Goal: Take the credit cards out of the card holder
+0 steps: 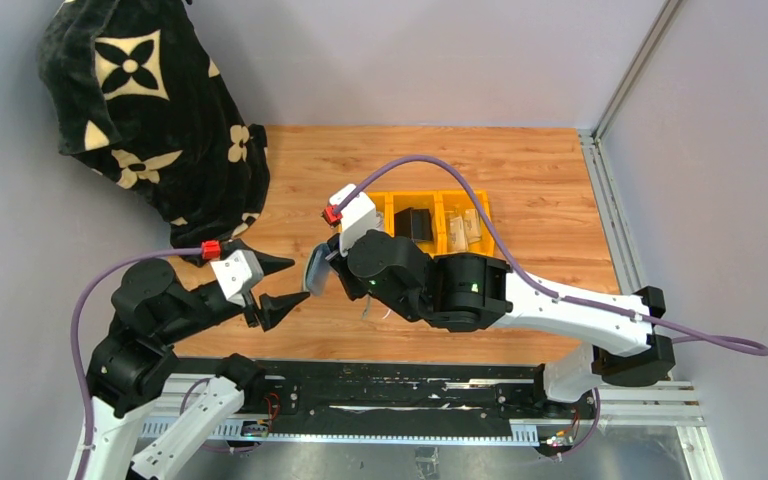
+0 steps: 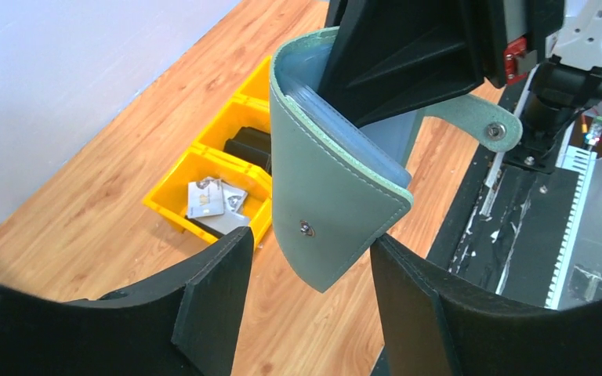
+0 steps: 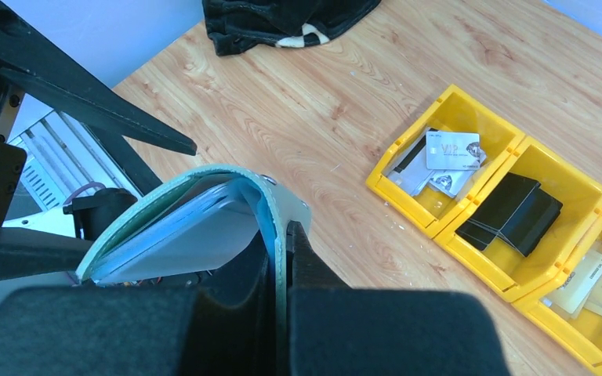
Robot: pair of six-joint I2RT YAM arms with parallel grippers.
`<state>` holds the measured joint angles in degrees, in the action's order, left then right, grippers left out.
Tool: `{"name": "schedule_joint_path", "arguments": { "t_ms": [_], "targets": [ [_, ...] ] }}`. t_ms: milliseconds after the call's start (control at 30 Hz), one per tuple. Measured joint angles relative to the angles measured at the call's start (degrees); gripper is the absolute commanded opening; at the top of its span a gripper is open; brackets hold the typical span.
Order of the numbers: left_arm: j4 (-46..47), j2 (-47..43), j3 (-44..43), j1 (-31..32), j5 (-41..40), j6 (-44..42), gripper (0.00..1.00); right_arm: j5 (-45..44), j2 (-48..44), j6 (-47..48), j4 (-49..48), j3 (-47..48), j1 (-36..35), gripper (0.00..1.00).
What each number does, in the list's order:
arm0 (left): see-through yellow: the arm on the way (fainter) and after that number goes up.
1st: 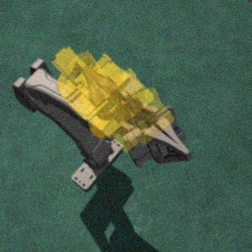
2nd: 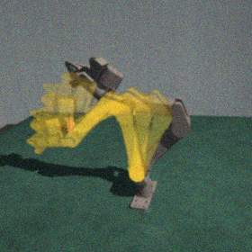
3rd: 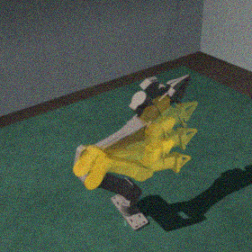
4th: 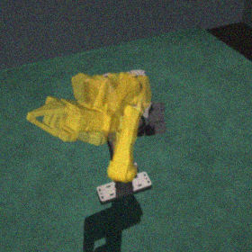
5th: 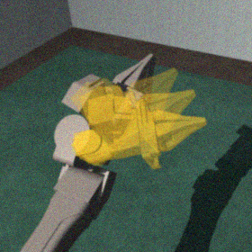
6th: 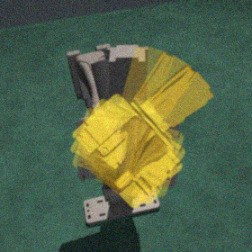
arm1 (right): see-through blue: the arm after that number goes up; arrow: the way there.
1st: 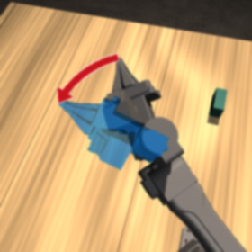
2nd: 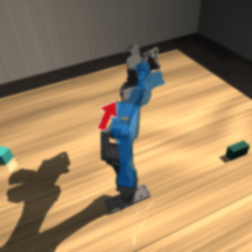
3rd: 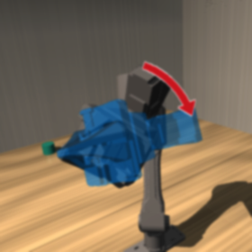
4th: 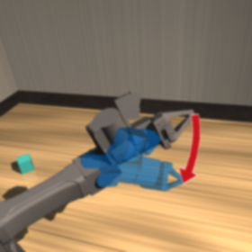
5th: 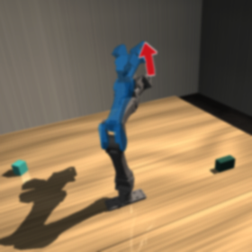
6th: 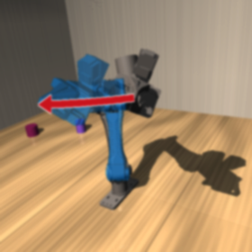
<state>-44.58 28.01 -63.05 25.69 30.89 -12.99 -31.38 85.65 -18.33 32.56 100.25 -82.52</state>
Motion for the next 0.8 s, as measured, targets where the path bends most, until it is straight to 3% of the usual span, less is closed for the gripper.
{"name": "schedule_joint_path", "arguments": {
  "t_ms": [167, 267, 500, 800],
  "targets": [
    [1.4, -2.0, 1.4, 0.0, 2.4, 2.4, 0.67, 0.3, -0.6, 0.0, 0.0, -0.6, -0.3, 0.00],
    [2.3, -2.4, 2.0, 0.0, 3.3, 3.6, 0.73, 0.4, -0.7, -0.1, 0.0, -0.6, -0.3, 0.00],
    [2.7, -2.5, 3.5, 0.0, 12.6, 3.8, 0.78, 0.5, -0.7, -0.1, 0.0, -0.6, -0.3, 0.00],
    [4.2, -2.0, 4.7, 0.0, 12.0, 2.4, 0.77, 0.4, 0.4, -0.1, 0.1, 0.6, -0.4, 0.00]
  ]
}}
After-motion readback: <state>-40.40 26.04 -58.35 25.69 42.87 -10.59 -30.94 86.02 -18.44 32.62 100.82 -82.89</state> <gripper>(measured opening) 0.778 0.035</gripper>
